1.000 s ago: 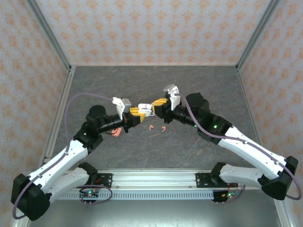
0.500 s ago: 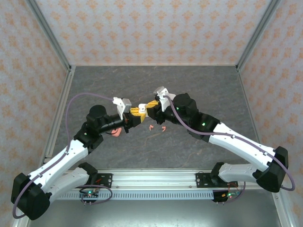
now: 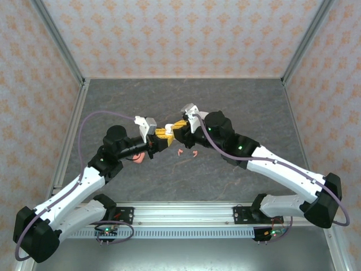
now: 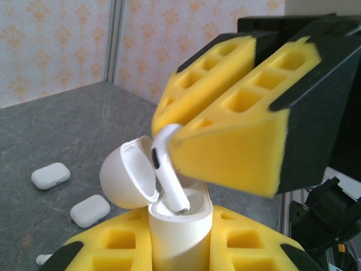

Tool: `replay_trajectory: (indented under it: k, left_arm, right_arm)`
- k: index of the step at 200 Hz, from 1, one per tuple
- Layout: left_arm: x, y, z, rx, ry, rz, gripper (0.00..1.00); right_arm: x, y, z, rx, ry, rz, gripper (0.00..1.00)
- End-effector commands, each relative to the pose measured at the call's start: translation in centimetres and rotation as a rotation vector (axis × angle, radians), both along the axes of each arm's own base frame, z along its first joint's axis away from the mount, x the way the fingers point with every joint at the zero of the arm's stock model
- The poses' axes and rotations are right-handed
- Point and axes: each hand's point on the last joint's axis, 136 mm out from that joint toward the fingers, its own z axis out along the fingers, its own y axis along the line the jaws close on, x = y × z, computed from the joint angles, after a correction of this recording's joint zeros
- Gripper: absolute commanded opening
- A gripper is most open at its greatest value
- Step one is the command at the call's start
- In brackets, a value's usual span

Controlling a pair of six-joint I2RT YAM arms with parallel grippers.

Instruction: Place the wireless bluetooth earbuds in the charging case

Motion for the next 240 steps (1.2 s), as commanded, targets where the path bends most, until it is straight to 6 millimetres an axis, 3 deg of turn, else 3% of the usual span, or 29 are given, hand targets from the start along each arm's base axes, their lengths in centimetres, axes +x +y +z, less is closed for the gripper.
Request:
replay_trajectory:
  k: [1, 85, 121, 150, 184, 240]
  left_arm:
    - [-0.7, -0.4, 2.4, -0.043, -0.075, -0.035, 0.0]
    - [-0.8, -0.4, 2.5, -0.043, -0.078, -0.035, 0.0]
    - [-0.8, -0.4, 2.4, -0.042, -0.078, -0.034, 0.0]
    - [-0.9, -0.4, 2.3, -0.039, -0.076, -0.033, 0.0]
    - [-0.9, -0.3, 2.3, -0.038, -0.078, -0.03, 0.0]
    - [-0.8, -0.1, 2.1, -0.028, -0.084, -0.013, 0.0]
  right_arm:
    - [-0.2, 0.5, 0.9, 0.022, -0.019, 0.014, 0.19]
    - [-2.2, 1.3, -0.3, -0.016, 0.07, 0.13, 0.2]
    - [-2.4, 1.1, -0.1, -0.01, 0.078, 0.129, 0.25]
    - [-2.4, 1.0, 1.3, 0.012, 0.068, 0.126, 0.31]
    - [-2.2, 0.4, 3.2, 0.035, 0.05, 0.1, 0.47]
    - [-0.2, -3.1, 6.6, 0.131, 0.083, -0.033, 0.53]
